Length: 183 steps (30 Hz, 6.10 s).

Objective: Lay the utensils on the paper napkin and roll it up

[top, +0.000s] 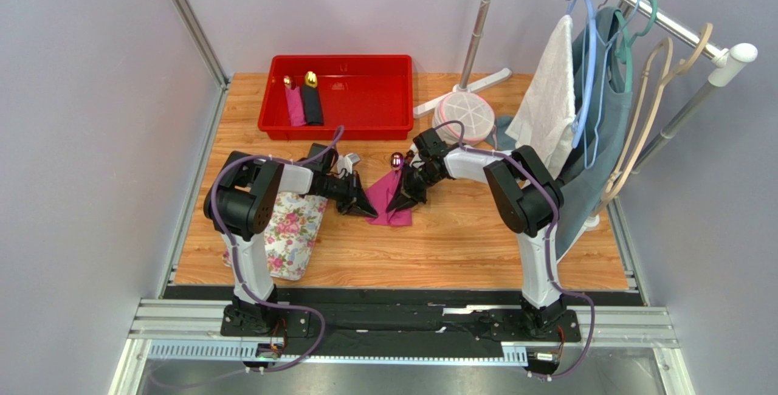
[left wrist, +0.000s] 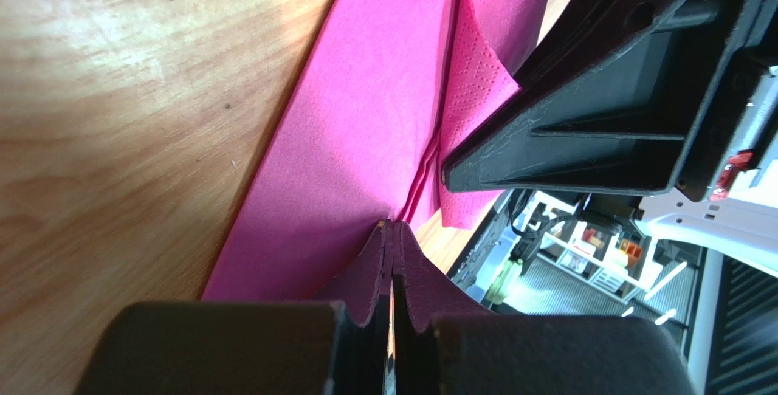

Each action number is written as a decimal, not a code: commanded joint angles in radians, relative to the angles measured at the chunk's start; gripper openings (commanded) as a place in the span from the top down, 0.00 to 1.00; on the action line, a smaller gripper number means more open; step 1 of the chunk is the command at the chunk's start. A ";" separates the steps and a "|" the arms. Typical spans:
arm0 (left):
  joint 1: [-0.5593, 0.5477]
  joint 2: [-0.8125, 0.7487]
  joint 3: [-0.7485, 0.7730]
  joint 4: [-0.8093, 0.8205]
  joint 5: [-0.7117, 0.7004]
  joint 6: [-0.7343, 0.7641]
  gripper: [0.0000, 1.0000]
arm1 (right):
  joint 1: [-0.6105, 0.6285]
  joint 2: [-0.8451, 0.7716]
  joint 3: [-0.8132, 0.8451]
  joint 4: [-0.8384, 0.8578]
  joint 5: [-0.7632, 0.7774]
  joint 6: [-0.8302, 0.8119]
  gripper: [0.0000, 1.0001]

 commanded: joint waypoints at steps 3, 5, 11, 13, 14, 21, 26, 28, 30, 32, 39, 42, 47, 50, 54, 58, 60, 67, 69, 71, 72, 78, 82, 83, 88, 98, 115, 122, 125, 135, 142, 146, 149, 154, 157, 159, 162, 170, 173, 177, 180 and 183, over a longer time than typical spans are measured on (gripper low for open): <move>0.000 0.020 0.008 -0.028 -0.056 0.048 1.00 | 0.020 -0.037 0.041 0.022 -0.007 0.045 1.00; 0.000 0.022 0.008 -0.027 -0.055 0.048 1.00 | 0.022 -0.036 0.042 0.026 -0.010 0.053 1.00; 0.000 0.016 0.002 0.007 -0.026 0.032 1.00 | 0.020 -0.010 0.045 0.024 0.011 0.042 0.98; 0.002 0.007 -0.005 0.019 -0.017 0.024 1.00 | 0.022 0.002 0.045 0.032 0.011 0.042 0.95; 0.004 -0.012 -0.008 0.035 -0.007 0.018 0.99 | 0.022 0.009 0.044 0.038 0.010 0.042 0.89; 0.051 -0.122 -0.031 0.065 0.020 -0.001 0.90 | 0.022 0.016 0.036 0.041 0.020 0.030 0.53; 0.114 -0.161 -0.038 0.059 0.026 0.001 0.84 | 0.022 0.019 0.027 0.059 0.013 0.047 0.43; 0.135 -0.164 -0.043 0.064 0.031 -0.013 0.82 | 0.020 0.022 0.030 0.064 0.010 0.050 0.43; 0.163 -0.167 -0.041 0.064 0.031 -0.025 0.78 | 0.022 0.026 0.033 0.065 0.013 0.053 0.40; 0.172 -0.179 -0.034 0.107 0.037 -0.041 0.74 | 0.022 0.029 0.030 0.062 0.016 0.059 0.19; 0.171 -0.231 -0.064 0.190 0.078 -0.074 0.78 | 0.023 0.039 0.025 0.075 0.005 0.085 0.19; 0.163 -0.254 -0.100 0.216 0.086 -0.074 0.83 | 0.022 0.047 0.028 0.078 0.003 0.097 0.23; 0.143 -0.230 -0.143 0.257 0.080 -0.155 0.92 | 0.022 0.059 0.022 0.082 -0.010 0.110 0.20; 0.128 -0.196 -0.144 0.305 0.089 -0.189 0.98 | 0.022 0.058 0.016 0.091 -0.014 0.114 0.29; 0.105 -0.164 -0.137 0.369 0.115 -0.237 1.00 | 0.022 0.059 0.007 0.102 -0.017 0.133 0.39; 0.096 -0.164 -0.156 0.409 0.120 -0.258 1.00 | 0.022 0.059 0.007 0.104 -0.015 0.137 0.49; 0.091 -0.164 -0.158 0.415 0.118 -0.260 1.00 | 0.022 0.059 0.005 0.101 -0.015 0.137 0.51; 0.053 -0.141 -0.147 0.400 0.103 -0.246 1.00 | 0.020 0.064 0.001 0.096 -0.014 0.143 0.57; 0.039 -0.132 -0.129 0.354 0.094 -0.219 1.00 | 0.022 0.065 0.002 0.096 -0.017 0.143 0.56; 0.033 -0.115 -0.111 0.319 0.074 -0.197 1.00 | 0.022 0.065 0.007 0.090 -0.015 0.140 0.57; 0.033 -0.108 -0.101 0.291 0.069 -0.185 1.00 | 0.022 0.064 0.007 0.090 -0.011 0.139 0.57; 0.033 -0.066 -0.058 0.190 0.002 -0.128 1.00 | 0.020 0.062 0.008 0.085 -0.021 0.136 0.57; 0.033 -0.043 -0.035 0.099 -0.061 -0.076 1.00 | 0.022 0.030 0.018 0.087 -0.035 0.122 0.60; 0.033 -0.039 -0.023 0.046 -0.072 -0.046 1.00 | 0.020 0.021 0.019 0.085 -0.040 0.120 0.60; 0.033 -0.036 -0.011 -0.031 -0.142 -0.005 1.00 | 0.017 -0.045 0.030 0.062 -0.038 0.091 0.62; 0.031 -0.036 -0.012 -0.037 -0.142 0.001 1.00 | -0.015 -0.126 0.103 -0.077 0.129 -0.103 0.88; 0.033 -0.042 -0.008 -0.039 -0.125 0.013 1.00 | 0.008 0.041 0.243 -0.093 0.229 -0.193 1.00; 0.033 -0.078 0.011 -0.013 -0.081 0.036 0.95 | 0.017 0.081 0.180 -0.080 0.276 -0.211 1.00; 0.033 -0.151 0.015 0.018 -0.038 0.090 0.84 | 0.017 0.076 0.121 -0.062 0.281 -0.196 1.00; -0.078 -0.202 0.018 0.064 0.033 0.062 0.76 | 0.010 0.047 0.025 -0.024 0.264 -0.121 1.00; -0.085 -0.064 0.029 0.159 0.000 -0.027 0.83 | -0.003 0.032 -0.001 -0.031 0.252 -0.099 1.00; -0.087 0.020 0.043 0.099 -0.055 0.008 0.92 | -0.006 0.021 -0.013 -0.033 0.241 -0.088 1.00; -0.085 0.066 0.044 0.047 -0.093 0.041 0.98 | -0.006 0.010 -0.006 -0.028 0.215 -0.090 1.00; -0.078 0.097 0.040 -0.005 -0.136 0.067 1.00 | -0.006 -0.075 0.024 -0.010 0.161 -0.130 0.83; -0.076 0.099 0.052 -0.024 -0.145 0.074 1.00 | -0.007 -0.128 0.034 -0.014 0.152 -0.173 0.78; -0.076 0.094 0.061 -0.030 -0.142 0.074 1.00 | -0.006 -0.158 0.033 -0.034 0.154 -0.196 0.80; -0.076 0.082 0.066 -0.030 -0.147 0.082 1.00 | 0.005 -0.162 0.028 -0.072 0.175 -0.220 0.87; -0.076 0.070 0.057 -0.034 -0.144 0.094 1.00 | 0.039 -0.106 0.013 -0.060 0.186 -0.214 0.96; -0.076 0.074 0.057 -0.030 -0.141 0.094 1.00 | 0.048 -0.065 0.022 -0.054 0.195 -0.213 0.97; -0.073 0.070 0.057 -0.027 -0.132 0.091 1.00 | 0.056 -0.017 0.021 -0.085 0.253 -0.234 1.00; -0.044 0.030 0.014 0.097 -0.064 0.041 1.00 | 0.057 0.015 0.016 -0.116 0.282 -0.237 1.00; -0.044 -0.047 -0.021 0.221 0.037 -0.013 0.94 | 0.056 0.044 0.007 -0.123 0.270 -0.219 1.00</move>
